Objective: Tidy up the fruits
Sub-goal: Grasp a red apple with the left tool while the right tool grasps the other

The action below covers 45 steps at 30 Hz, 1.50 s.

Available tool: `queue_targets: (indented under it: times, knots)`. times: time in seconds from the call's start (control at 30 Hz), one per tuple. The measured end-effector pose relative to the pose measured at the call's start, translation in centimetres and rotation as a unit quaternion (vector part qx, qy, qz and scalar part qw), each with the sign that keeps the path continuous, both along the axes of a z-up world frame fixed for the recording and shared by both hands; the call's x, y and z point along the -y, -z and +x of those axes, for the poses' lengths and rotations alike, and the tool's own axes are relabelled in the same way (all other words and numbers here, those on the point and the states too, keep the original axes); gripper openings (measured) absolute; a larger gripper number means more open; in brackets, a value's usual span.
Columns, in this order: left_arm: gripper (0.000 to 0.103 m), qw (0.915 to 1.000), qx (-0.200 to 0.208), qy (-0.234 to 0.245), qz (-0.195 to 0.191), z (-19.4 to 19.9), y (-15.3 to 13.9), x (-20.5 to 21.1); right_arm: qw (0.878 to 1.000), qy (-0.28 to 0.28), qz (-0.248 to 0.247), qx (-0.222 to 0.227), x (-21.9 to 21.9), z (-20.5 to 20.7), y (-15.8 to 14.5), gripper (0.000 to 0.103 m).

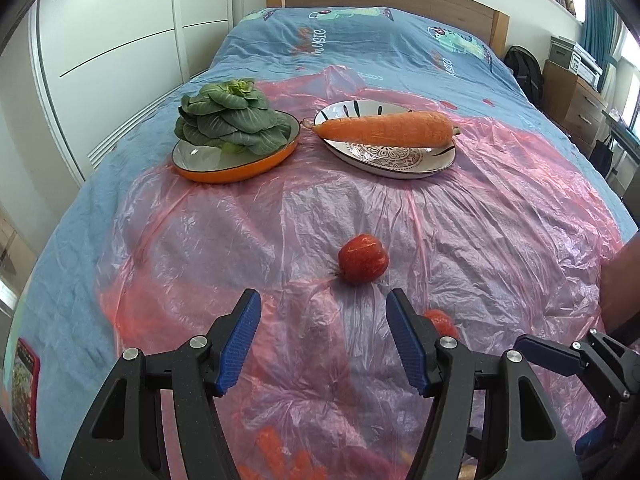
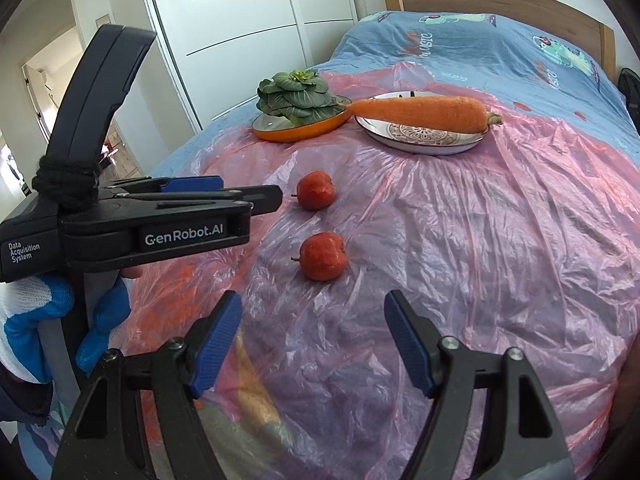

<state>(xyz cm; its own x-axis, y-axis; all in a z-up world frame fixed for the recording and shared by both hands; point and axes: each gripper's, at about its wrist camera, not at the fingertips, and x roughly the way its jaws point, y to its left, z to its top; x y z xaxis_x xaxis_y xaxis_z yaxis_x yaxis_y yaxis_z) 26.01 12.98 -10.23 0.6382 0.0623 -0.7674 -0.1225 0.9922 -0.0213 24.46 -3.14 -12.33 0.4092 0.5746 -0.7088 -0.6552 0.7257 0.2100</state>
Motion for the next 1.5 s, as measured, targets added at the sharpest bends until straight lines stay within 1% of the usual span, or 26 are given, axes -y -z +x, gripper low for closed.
queue_targets:
  times: [0.1, 0.23, 0.37, 0.43, 0.47, 0.53, 0.57, 0.63, 0.73, 0.77, 0.87, 0.93, 0.97, 1.0, 1.2, 1.5]
  knots:
    - [0.059, 0.9998, 0.001, 0.020, -0.002, 1.2, 0.3, 0.3, 1.000, -0.007, -0.008, -0.005, -0.9, 0.9, 0.7, 0.103]
    - [0.059, 0.9990, 0.002, 0.045, 0.004, 2.5, 0.7, 0.6, 1.000, -0.015, -0.018, -0.008, -2.0, 1.8, 1.3, 0.090]
    - [0.059, 0.9980, -0.010, 0.061, 0.007, 3.7, 1.7, 0.6, 1.000, -0.019, -0.021, -0.009, -2.9, 2.7, 1.5, 0.086]
    - [0.059, 0.9976, -0.015, 0.067, 0.005, 4.1, 2.3, 0.5, 0.999, -0.023, -0.020, -0.010, -3.2, 3.0, 1.7, 0.076]
    - [0.059, 0.9974, -0.018, 0.070, 0.005, 4.2, 2.6, 0.5, 0.999, -0.025, -0.022, -0.011, -3.4, 3.1, 1.8, 0.074]
    - [0.059, 0.9969, -0.024, 0.074, 0.003, 4.5, 3.2, 0.4, 0.999, -0.028, -0.024, -0.013, -3.8, 3.3, 2.1, 0.062]
    - [0.058, 0.9968, -0.026, 0.075, 0.002, 4.5, 3.4, 0.4, 0.999, -0.028, -0.025, -0.015, -3.9, 3.4, 2.3, 0.059]
    - [0.058, 0.9968, -0.027, 0.076, 0.000, 4.6, 3.8, 0.2, 0.999, -0.027, -0.020, -0.018, -4.0, 3.6, 2.5, 0.049]
    - [0.056, 0.9967, -0.026, 0.077, -0.005, 4.7, 4.0, 0.1, 0.999, -0.025, -0.016, -0.022, -3.9, 3.8, 2.9, 0.043]
    - [0.054, 0.9966, -0.025, 0.078, -0.006, 4.8, 4.0, 0.1, 0.999, -0.025, -0.015, -0.023, -3.9, 3.8, 3.0, 0.043]
    - [0.043, 0.9960, -0.027, 0.085, -0.011, 5.0, 4.0, 0.1, 0.999, -0.024, -0.011, -0.025, -3.7, 3.8, 3.2, 0.041]
    - [0.033, 0.9956, -0.028, 0.089, -0.013, 5.2, 4.1, 0.1, 0.999, -0.023, -0.009, -0.026, -3.7, 3.9, 3.3, 0.039]
    - [0.031, 0.9955, -0.028, 0.090, -0.013, 5.2, 4.1, 0.1, 0.999, -0.023, -0.008, -0.027, -3.7, 3.9, 3.3, 0.039]
    - [0.031, 0.9954, -0.028, 0.091, -0.014, 5.2, 4.0, 0.1, 0.999, -0.022, -0.006, -0.027, -3.5, 3.7, 3.3, 0.037]
    - [0.030, 0.9958, -0.021, 0.088, -0.012, 5.0, 3.7, 0.0, 0.999, -0.022, 0.003, -0.025, -3.2, 3.5, 3.0, 0.037]
    - [0.030, 0.9973, -0.010, 0.069, -0.022, 3.7, 2.8, -1.2, 0.999, -0.019, 0.014, -0.021, -2.5, 2.9, 2.0, 0.037]
